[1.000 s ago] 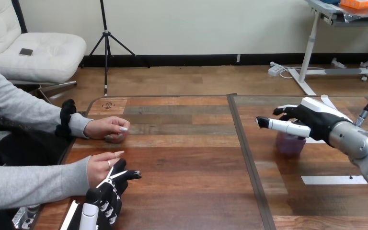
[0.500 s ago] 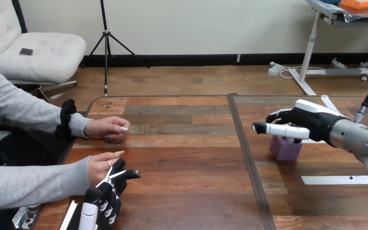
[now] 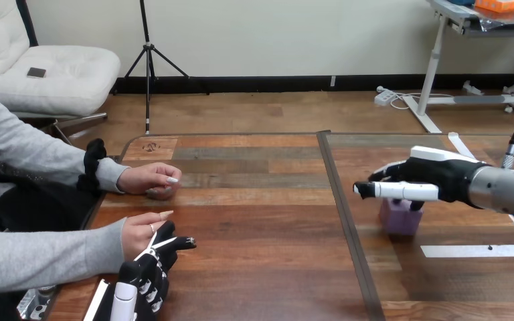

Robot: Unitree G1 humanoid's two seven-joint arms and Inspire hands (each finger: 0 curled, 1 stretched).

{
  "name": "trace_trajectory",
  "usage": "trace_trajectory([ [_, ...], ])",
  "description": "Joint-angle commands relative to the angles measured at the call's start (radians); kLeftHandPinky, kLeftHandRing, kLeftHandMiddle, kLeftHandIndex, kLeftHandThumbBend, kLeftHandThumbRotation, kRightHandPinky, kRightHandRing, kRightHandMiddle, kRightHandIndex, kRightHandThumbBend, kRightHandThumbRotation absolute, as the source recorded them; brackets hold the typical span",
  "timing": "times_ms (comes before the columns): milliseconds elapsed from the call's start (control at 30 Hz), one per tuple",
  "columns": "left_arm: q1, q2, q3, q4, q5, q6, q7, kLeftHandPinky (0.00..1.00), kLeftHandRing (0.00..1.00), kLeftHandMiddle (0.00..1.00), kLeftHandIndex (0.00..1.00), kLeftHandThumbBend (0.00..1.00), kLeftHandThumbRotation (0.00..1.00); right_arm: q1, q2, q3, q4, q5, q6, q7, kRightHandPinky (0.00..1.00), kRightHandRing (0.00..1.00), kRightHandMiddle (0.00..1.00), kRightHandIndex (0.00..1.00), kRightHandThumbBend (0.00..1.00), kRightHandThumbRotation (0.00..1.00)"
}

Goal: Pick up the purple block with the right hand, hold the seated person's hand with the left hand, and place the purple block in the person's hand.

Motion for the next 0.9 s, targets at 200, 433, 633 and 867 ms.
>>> trace_trajectory([
  [200,-0.020,-0.033,-0.009,-0.046,0.015,-0.014,0.008,1.00,1.00,0.99,0.70,0.71,1.00,0.065,-0.052,-0.012,-0.201,0.034,0.125,0.156,0.78,0.88,0.91,0.89,0.86,1.00],
  [433,-0.016,-0.030,-0.009,-0.057,0.019,0.006,0.020,1.00,1.00,0.98,0.70,0.71,1.00,0.060,-0.082,-0.006,-0.288,0.022,0.186,0.231,0.80,0.89,0.92,0.89,0.91,1.00],
  [633,-0.021,-0.026,-0.008,-0.055,0.019,0.003,0.018,1.00,1.00,0.98,0.70,0.71,1.00,0.055,-0.098,-0.029,-0.342,0.054,0.223,0.297,0.81,0.90,0.93,0.90,0.89,1.00],
  [867,-0.031,-0.022,-0.005,-0.041,0.009,0.001,0.005,1.00,1.00,0.98,0.70,0.71,1.00,0.064,-0.125,-0.064,-0.415,0.078,0.206,0.310,0.78,0.87,0.91,0.89,0.85,1.00],
])
